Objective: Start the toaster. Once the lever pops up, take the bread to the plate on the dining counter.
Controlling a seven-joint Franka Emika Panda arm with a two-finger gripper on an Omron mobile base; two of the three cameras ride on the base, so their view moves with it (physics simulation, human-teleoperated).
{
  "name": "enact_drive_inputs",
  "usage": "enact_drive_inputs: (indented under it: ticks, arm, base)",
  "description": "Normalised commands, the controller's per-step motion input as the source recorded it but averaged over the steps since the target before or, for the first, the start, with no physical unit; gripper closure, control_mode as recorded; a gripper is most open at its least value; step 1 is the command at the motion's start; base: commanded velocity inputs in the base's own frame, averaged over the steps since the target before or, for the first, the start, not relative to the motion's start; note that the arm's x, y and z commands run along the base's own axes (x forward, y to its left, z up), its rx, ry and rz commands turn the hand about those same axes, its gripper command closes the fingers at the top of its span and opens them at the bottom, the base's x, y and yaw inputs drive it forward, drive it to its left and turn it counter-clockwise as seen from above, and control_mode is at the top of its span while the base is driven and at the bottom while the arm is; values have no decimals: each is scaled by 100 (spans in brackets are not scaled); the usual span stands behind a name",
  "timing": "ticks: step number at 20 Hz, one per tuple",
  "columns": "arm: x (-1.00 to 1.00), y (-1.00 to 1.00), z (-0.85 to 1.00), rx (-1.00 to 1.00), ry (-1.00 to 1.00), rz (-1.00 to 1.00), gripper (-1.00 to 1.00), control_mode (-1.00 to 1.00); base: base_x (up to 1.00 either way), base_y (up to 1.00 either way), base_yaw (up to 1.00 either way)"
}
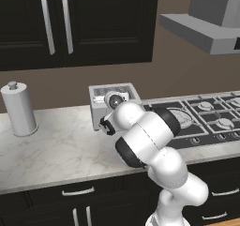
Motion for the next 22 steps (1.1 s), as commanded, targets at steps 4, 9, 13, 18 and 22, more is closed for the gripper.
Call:
enact_drive_inputs:
  ticks: [4, 9, 13, 18, 22]
  arm:
    - [0, 0, 0, 0, 0, 0, -100, -100]
    - [0, 0, 0, 0, 0, 0, -100, -100]
    - [0, 0, 0, 0, 0, 0, -100, -100]
    - [0, 0, 0, 0, 0, 0, -100, -100]
    - [0, 0, 0, 0, 0, 0, -100, -100]
  base:
    - [0, 0, 0]
    - [0, 0, 0]
    - [0, 0, 0]
    - [0, 0, 0]
    - [0, 0, 0]
